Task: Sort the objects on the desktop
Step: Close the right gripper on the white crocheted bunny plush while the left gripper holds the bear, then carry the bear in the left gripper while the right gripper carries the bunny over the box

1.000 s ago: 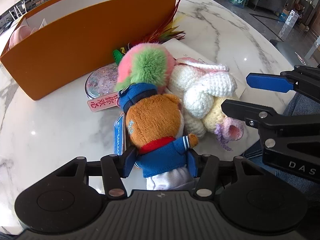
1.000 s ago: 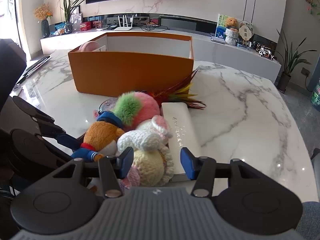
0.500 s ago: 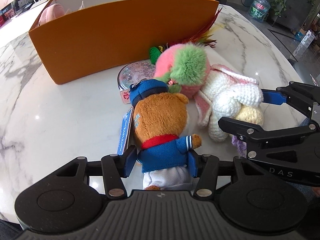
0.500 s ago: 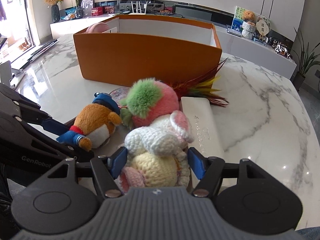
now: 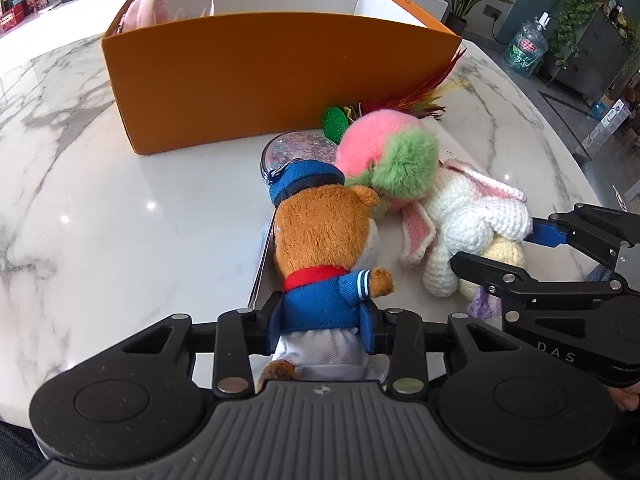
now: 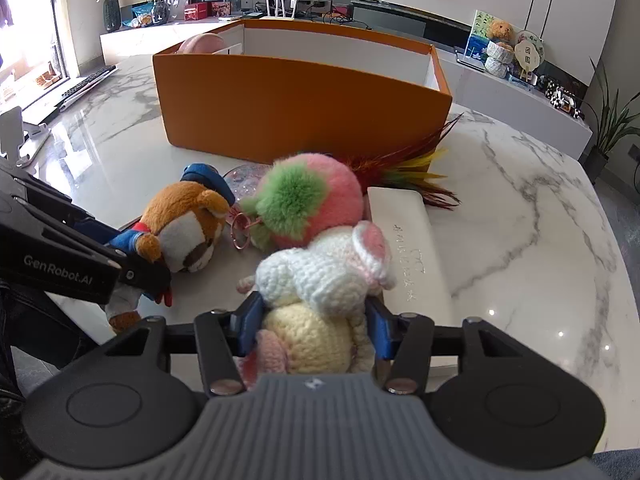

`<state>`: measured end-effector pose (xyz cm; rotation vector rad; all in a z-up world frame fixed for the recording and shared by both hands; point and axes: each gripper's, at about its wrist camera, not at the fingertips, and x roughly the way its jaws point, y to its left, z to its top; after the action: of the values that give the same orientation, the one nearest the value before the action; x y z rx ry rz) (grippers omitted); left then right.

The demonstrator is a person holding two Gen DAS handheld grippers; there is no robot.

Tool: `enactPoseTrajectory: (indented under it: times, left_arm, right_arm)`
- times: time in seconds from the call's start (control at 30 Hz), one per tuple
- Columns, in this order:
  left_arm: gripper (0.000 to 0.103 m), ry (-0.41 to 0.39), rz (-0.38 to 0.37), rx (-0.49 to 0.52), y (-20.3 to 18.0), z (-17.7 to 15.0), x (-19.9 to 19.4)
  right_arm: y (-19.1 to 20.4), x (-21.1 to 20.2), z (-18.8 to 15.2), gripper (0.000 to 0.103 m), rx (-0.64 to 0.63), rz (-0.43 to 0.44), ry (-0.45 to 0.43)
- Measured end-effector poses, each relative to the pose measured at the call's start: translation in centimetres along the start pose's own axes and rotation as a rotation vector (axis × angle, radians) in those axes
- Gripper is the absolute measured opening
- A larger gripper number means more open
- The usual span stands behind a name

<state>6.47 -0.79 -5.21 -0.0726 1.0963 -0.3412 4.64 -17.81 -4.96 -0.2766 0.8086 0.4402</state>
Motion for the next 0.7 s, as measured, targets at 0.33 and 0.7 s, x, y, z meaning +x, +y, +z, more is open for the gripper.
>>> enactPoseTrajectory:
  times: [0.33, 0.7]
  left_arm:
    - [0.040, -0.052, -0.079, -0.090, 1.3, 0.3, -2.1]
    - [0.040, -0.142, -0.199, -0.139, 2.1, 2.6, -5.5]
  right_arm:
    - [0.7, -3.1, 0.4, 0.050, -0.019, 0.019, -0.038]
    - [-0.8, -7.2, 3.2, 0.050, 0.060, 0.072, -0.152]
